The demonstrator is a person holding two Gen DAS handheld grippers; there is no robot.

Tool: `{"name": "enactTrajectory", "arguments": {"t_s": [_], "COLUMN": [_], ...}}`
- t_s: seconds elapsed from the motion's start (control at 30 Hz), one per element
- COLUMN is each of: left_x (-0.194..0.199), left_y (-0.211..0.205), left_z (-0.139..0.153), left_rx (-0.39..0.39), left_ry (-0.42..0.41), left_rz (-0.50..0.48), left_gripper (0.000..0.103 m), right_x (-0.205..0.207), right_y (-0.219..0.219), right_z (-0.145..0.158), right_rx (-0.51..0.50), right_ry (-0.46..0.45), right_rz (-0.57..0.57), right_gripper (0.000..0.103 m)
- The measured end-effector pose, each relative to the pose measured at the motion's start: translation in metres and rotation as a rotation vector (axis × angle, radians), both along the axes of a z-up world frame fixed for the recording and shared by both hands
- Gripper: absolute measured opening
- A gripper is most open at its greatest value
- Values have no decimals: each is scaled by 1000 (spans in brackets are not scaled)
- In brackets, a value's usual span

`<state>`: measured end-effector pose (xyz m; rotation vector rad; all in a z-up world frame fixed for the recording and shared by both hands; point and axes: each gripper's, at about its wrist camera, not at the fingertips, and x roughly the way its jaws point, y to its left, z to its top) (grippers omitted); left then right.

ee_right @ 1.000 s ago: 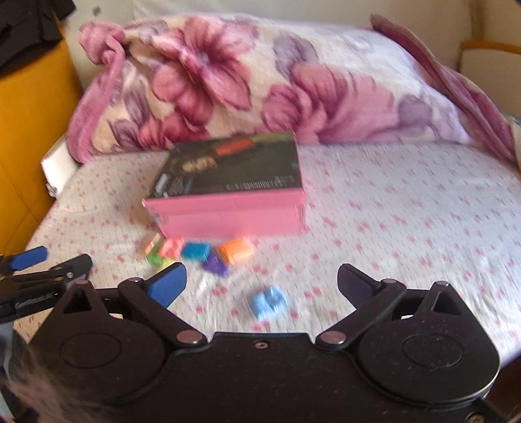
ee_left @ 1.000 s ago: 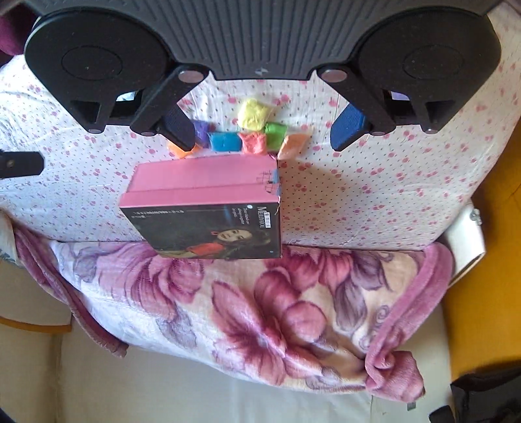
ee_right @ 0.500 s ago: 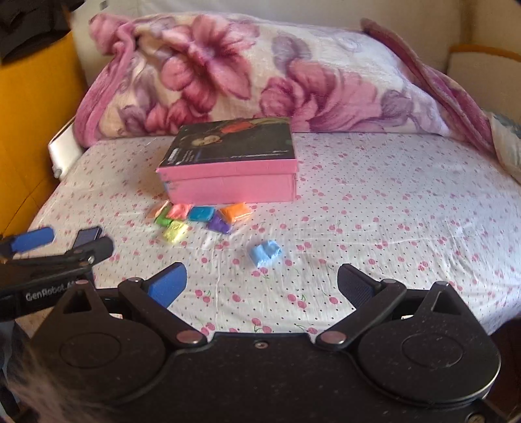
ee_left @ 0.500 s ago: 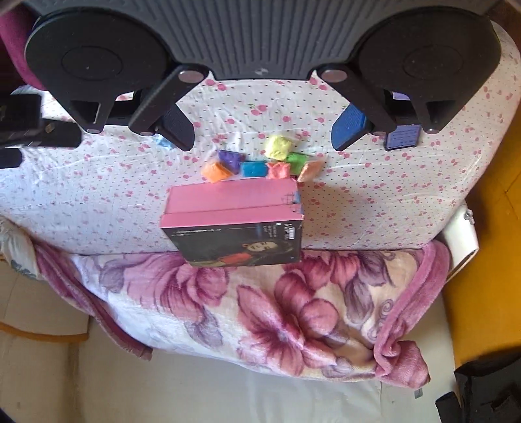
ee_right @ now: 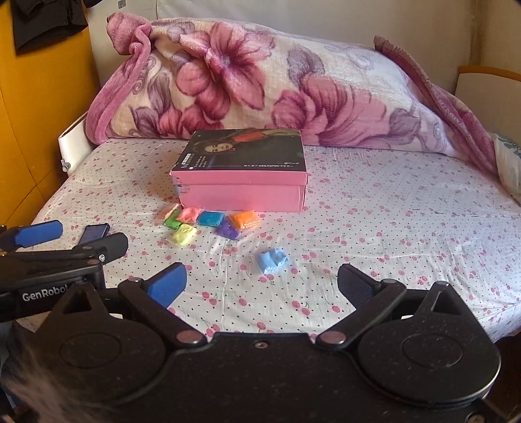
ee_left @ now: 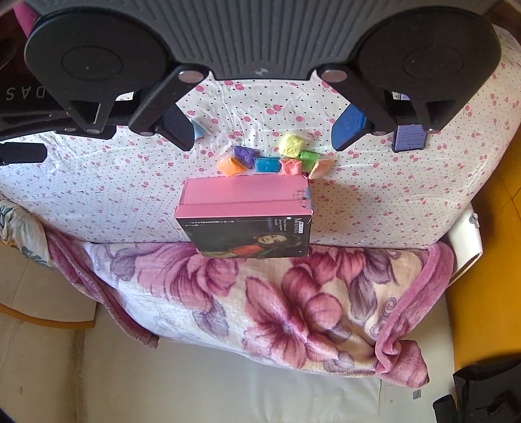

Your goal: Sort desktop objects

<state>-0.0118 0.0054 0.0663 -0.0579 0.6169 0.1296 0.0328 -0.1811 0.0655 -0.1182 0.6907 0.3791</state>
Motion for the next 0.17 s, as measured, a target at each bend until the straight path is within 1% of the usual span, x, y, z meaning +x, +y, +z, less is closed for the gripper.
{"name": "enactTrajectory", "arguments": {"t_s": [0.17], "left_x": [-2], "left_y": [3], "left_z": [-1], "left_rx": [-20], "left_ry": [-16], "left_rz": [-18], "left_gripper": [91], "right_x": [0], "right_y": [0], "right_z": [2], "right_rx": [6], "right_ry": [1], "right_rz": [-2], "right_gripper": [100]}}
